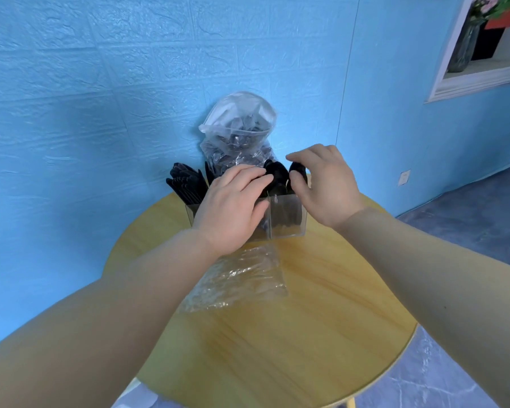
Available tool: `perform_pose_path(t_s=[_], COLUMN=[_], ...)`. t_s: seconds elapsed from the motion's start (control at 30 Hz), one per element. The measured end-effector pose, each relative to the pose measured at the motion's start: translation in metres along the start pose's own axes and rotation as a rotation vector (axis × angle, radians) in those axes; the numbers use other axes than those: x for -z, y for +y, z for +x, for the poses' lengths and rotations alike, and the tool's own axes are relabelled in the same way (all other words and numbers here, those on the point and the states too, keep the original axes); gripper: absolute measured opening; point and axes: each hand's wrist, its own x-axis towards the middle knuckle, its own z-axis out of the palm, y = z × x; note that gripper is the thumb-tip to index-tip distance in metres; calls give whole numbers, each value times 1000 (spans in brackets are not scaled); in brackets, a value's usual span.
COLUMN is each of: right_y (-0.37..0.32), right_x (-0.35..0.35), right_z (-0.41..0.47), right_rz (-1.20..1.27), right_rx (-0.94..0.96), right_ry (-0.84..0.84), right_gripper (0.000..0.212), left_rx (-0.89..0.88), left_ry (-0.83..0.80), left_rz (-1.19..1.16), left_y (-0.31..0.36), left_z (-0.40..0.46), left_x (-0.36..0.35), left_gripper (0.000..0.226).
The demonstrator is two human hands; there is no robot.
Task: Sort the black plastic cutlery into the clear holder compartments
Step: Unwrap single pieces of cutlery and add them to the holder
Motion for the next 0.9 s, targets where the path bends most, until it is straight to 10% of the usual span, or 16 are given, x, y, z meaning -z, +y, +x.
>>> perform_pose_path(t_s=[0.17, 0.4, 0.63, 0.77, 0.9], right_y=[-21, -33, -37, -40, -50], right_x=[-11, -38, -40, -29, -27], right_z=[-52, -86, -93, -99, -98], right_rz=[139, -80, 20, 131, 2], right_rx=[-195, -553, -628, -384, -41], right_ry=[-202, -551, -492, -294, -685], right_gripper=[15, 43, 14, 38, 90], left_rx=[96, 502, 509, 499, 464], left_ry=[18, -417, -480, -416, -390], left_rz=[-53, -43, -69, -118, -182], left_y=[-4, -19, -24, -24, -20], left_z=[-59, -119, -133, -135, -132], left_x=[0, 7, 6, 3, -1], left_gripper=[29, 44, 44, 37, 35])
